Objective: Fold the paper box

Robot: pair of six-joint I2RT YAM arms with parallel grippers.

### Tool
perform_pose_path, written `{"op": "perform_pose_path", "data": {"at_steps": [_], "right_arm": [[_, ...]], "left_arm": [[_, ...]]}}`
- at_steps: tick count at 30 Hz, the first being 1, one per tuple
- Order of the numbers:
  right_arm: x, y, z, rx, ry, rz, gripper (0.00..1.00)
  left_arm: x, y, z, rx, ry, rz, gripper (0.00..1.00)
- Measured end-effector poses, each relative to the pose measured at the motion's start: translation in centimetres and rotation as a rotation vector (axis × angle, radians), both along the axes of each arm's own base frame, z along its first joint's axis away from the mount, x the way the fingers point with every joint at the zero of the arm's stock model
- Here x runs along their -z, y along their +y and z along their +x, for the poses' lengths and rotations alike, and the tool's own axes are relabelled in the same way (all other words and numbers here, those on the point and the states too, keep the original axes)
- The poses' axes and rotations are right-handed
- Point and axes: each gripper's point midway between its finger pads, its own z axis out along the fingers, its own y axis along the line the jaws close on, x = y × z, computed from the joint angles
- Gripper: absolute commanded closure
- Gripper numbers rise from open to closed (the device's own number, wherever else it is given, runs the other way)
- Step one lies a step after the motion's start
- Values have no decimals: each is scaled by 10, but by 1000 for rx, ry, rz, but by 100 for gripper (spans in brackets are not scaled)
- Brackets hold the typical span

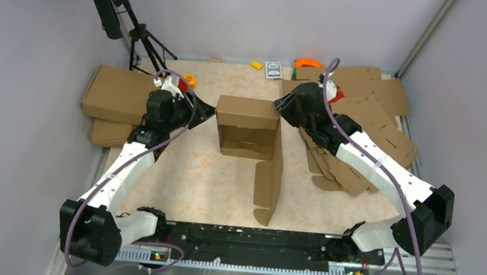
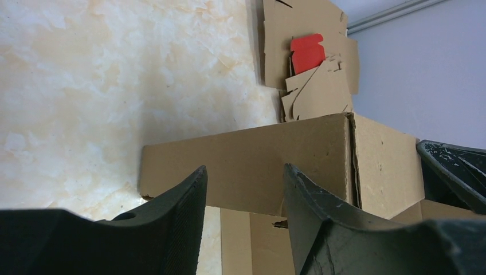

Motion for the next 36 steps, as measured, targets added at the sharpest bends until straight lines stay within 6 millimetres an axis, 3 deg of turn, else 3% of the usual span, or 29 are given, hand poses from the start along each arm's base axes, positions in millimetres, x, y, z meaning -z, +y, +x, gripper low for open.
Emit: {"op": "perform_pose_path", "data": {"at_steps": [5, 12, 23, 31, 36], "right_arm": [[0, 0, 0, -3, -1, -1, 66], [0, 1, 1, -6, -3, -6, 66], [0, 3, 1, -13, -2, -2, 66], [0, 8, 3, -31, 0, -11, 66], [-1, 11, 5, -44, -1, -18, 66]], "left_arm": [[1, 0, 0, 1, 3, 0, 46], [3, -1, -3, 32, -6, 25, 35], [1, 11, -8, 61, 30, 178, 29], [3, 24, -19, 175, -84, 398, 25], [-12, 34, -22, 200, -211, 523, 27]]}}
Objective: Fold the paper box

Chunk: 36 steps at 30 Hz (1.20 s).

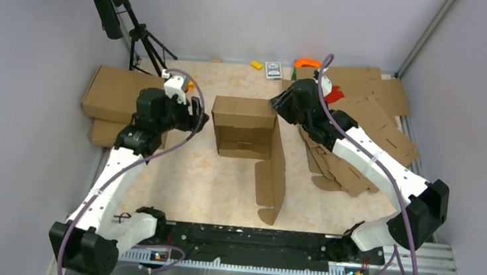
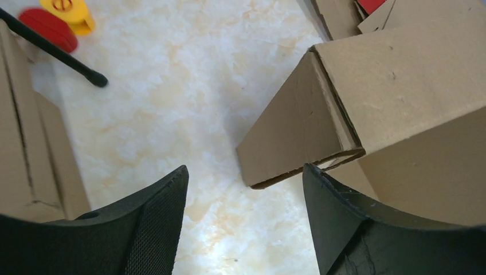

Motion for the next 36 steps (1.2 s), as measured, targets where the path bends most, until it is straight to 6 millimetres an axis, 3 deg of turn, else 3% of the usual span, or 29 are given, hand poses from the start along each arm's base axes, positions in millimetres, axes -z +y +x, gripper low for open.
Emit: {"op": "perform_pose_path", "data": {"at_steps": [6, 8, 9, 17, 26, 30, 33, 36], "right_arm": [[0, 2, 1, -6, 1, -1, 65], [0, 2, 0, -9, 0, -4, 66], [0, 2, 0, -9, 1, -4, 66], [0, 2, 0, -12, 1, -3, 66], [0, 3, -1, -19, 4, 0, 66], [0, 4, -1, -21, 4, 2, 66], [0, 4, -1, -21, 4, 2, 66], [0, 4, -1, -23, 5, 2, 66]], "left_arm": [[-12, 3, -9, 103, -121, 125, 27], [-17, -1, -14, 162, -168, 162, 6], [-21, -4, -17, 199, -198, 180, 2], [-49, -28, -42, 415, -413, 304, 4], [-79, -59, -44, 578, -609, 527, 8], [-70, -81, -29, 657, -602, 638, 8], [-50, -88, -26, 703, -562, 698, 13], [-44, -95, -25, 721, -564, 747, 12]]}}
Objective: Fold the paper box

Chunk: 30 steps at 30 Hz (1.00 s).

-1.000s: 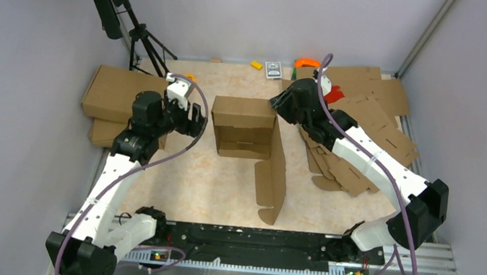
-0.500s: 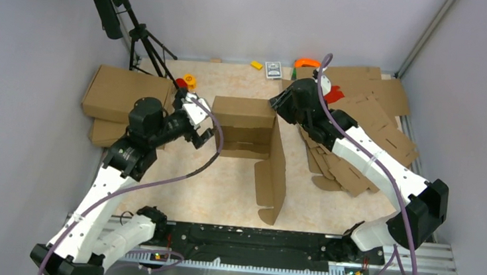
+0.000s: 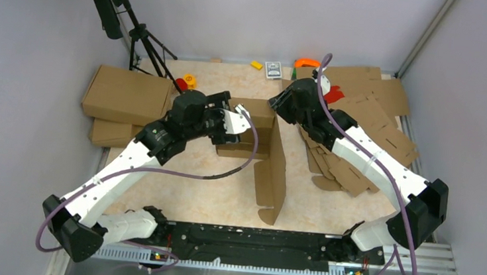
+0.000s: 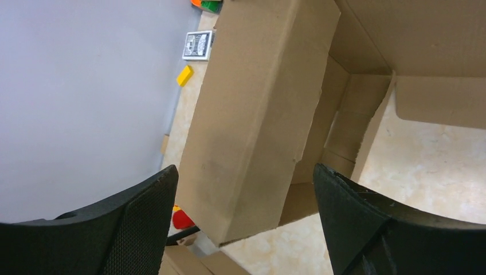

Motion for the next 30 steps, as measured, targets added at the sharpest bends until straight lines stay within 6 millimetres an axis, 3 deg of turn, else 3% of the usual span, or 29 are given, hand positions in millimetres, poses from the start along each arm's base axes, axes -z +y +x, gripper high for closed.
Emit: {"op": "perform_pose_path", "data": {"at_steps": [9, 15, 20, 26, 30], "right_arm": [[0, 1, 0, -5, 1, 3, 66], [0, 2, 0, -8, 2, 4, 66], [0, 2, -1, -11, 3, 6, 66], [0, 3, -1, -14, 3, 8, 66], [0, 3, -1, -15, 4, 9, 64]], "left_arm": [[12, -19, 14, -16, -92, 137, 12], [22, -18, 24, -54, -107, 198, 29], [19, -20, 30, -91, -160, 193, 34], [19, -22, 33, -103, -190, 199, 59], [13, -25, 36, -115, -235, 200, 92]]}}
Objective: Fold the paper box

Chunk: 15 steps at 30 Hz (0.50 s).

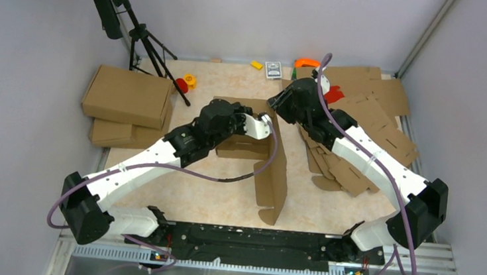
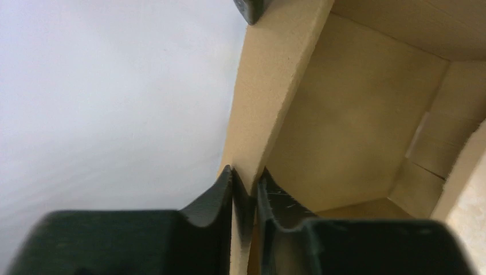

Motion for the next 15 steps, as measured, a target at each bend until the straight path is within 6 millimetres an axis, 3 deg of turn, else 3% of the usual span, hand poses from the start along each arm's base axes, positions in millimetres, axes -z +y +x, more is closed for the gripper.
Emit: {"op": "perform_pose_path", "data": {"at_steps": [2, 11, 15], "right_arm": [[0, 0, 1, 3, -1, 1, 61], [3, -9, 5, 25, 7, -8, 41], [1, -30, 11, 61, 7, -20, 34]], "left_arm": [[-5, -2, 1, -6, -36, 12, 100], [-2, -10, 2, -32, -98, 21, 100], [-2, -13, 5, -61, -78, -1, 100]]}}
